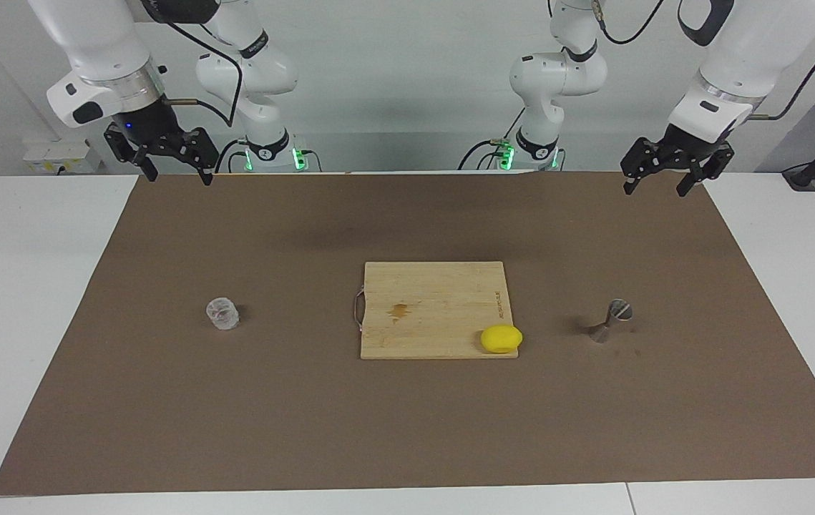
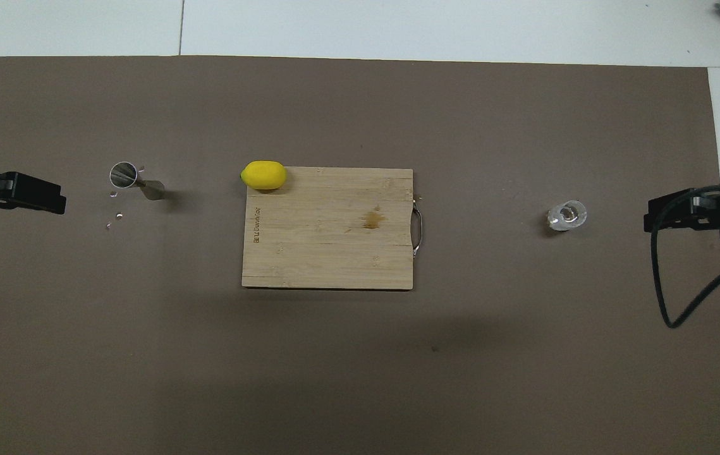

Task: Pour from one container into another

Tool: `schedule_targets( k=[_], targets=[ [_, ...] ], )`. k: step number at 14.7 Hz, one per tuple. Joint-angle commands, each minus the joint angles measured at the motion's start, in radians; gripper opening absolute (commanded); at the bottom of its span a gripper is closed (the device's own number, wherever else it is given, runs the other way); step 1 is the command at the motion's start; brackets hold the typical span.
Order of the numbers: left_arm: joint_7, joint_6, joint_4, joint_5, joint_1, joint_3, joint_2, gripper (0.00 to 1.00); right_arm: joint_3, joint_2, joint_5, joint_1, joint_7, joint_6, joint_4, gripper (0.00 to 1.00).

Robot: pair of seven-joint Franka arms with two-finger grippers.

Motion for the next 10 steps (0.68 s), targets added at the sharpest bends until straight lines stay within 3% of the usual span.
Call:
schedule_targets(
  k=[1,10],
  targets=[
    [0.012,-0.010,-0.005,-0.011,-0.006,0.009,-0.003,1.00,-0.003,-0.011,0.023,-0.006,-0.019,-0.016,-0.003,0.99],
    [0.009,-0.016,-0.028,0.000,-0.013,0.005,-0.014,1.00,-0.003,-0.011,0.023,-0.006,-0.020,-0.016,-0.003,0.99]
  ],
)
